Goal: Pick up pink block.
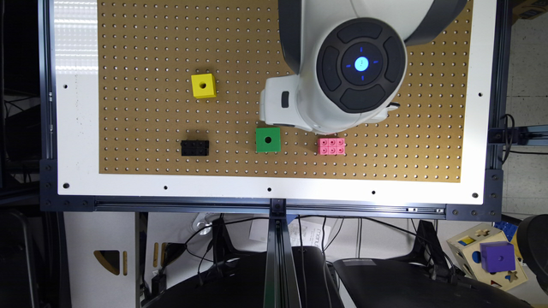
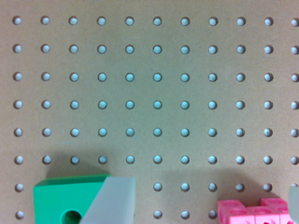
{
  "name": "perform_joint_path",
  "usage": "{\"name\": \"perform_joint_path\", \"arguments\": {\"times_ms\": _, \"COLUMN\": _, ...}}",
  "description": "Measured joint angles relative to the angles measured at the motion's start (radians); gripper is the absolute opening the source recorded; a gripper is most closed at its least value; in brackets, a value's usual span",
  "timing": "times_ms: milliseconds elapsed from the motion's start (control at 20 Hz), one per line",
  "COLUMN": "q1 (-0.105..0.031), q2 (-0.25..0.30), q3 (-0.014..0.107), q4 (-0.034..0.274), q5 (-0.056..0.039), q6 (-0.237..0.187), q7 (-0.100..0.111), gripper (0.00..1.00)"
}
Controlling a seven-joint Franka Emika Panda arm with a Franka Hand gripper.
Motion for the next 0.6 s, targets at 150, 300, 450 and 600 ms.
{"name": "perform_joint_path", "arguments": {"times_ms": 150, "q1": 0.000, "q2": 0.000, "q3": 0.001, "q4": 0.000, "q5": 0.0000, "q6": 0.000, "q7": 0.000, "gripper": 1.00}}
{"name": "perform_joint_path", "arguments": {"times_ms": 300, "q1": 0.000, "q2": 0.000, "q3": 0.008, "q4": 0.002, "q5": 0.0009, "q6": 0.000, "q7": 0.000, "gripper": 1.00}}
{"name": "perform_joint_path", "arguments": {"times_ms": 450, "q1": 0.001, "q2": 0.003, "q3": 0.019, "q4": 0.011, "q5": 0.0012, "q6": 0.000, "q7": 0.003, "gripper": 1.00}}
{"name": "perform_joint_path", "arguments": {"times_ms": 600, "q1": 0.002, "q2": 0.015, "q3": 0.029, "q4": 0.037, "q5": 0.0013, "q6": 0.000, "q7": 0.008, "gripper": 1.00}}
